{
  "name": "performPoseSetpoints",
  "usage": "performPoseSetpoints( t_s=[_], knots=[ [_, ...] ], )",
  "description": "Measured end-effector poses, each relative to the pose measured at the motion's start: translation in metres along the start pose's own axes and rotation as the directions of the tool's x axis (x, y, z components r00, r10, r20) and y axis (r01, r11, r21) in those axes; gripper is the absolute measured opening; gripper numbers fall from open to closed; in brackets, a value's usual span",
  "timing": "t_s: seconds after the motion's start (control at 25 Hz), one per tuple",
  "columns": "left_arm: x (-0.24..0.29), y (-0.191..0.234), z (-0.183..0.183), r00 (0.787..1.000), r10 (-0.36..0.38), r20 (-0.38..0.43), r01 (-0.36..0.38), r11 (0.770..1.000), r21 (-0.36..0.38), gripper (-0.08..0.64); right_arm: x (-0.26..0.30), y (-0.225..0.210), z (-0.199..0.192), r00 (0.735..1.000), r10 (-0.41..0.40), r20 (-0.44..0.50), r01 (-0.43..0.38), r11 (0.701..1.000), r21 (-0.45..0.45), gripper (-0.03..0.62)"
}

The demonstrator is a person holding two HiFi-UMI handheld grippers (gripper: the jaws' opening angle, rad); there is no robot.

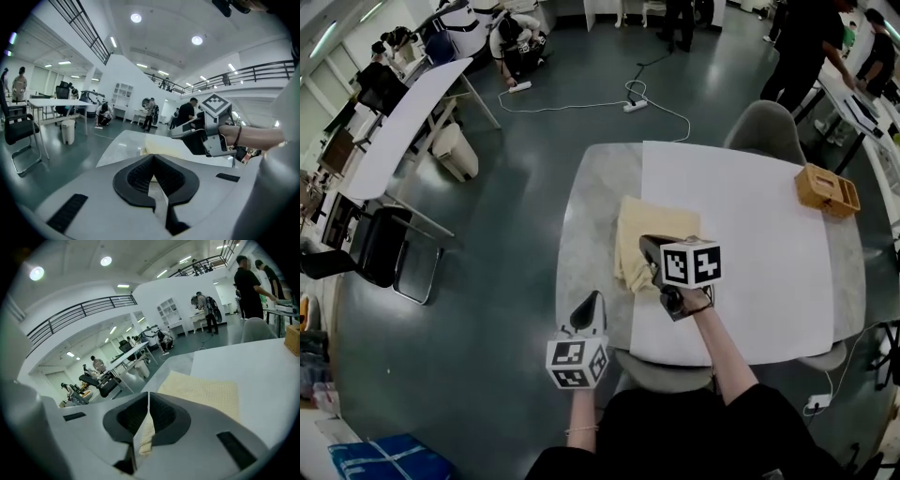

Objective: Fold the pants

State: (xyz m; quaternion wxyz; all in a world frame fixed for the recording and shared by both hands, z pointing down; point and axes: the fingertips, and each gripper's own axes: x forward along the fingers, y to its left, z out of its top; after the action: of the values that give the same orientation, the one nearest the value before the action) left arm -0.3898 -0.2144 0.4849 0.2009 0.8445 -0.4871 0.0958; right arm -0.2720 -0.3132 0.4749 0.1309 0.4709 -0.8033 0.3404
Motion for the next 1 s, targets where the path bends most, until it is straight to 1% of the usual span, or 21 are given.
performPoseSetpoints(
  t_s=[0.12, 0.4, 0.52, 0.72, 1.0],
  knots=[
    [-0.002, -0.009, 0.009, 1.0, 0.005, 0.016, -0.005, 1.0, 0.017, 0.014, -0.024, -0.006, 0.004, 0.997, 0.053, 0.059, -0.053, 0.999, -0.005, 0.02],
    [-0.006, -0.041, 0.031, 0.998, 0.007, 0.066, -0.011, 0.998, 0.063, 0.014, -0.084, -0.019, 0.007, 0.976, 0.122, 0.18, -0.12, 0.993, -0.022, 0.017],
    [-0.01, -0.055, 0.041, 0.996, 0.006, 0.093, -0.014, 0.996, 0.085, 0.014, -0.11, -0.024, 0.009, 0.966, 0.137, 0.22, -0.131, 0.991, -0.042, 0.017],
    [-0.02, -0.079, 0.055, 0.991, 0.009, 0.136, -0.025, 0.994, 0.11, 0.014, -0.157, -0.026, 0.01, 0.941, 0.175, 0.289, -0.157, 0.984, -0.087, 0.015],
    [-0.031, -0.109, 0.072, 0.98, 0.005, 0.198, -0.037, 0.987, 0.156, 0.014, -0.208, -0.038, 0.013, 0.913, 0.187, 0.362, -0.149, 0.98, -0.131, 0.015]
  ],
)
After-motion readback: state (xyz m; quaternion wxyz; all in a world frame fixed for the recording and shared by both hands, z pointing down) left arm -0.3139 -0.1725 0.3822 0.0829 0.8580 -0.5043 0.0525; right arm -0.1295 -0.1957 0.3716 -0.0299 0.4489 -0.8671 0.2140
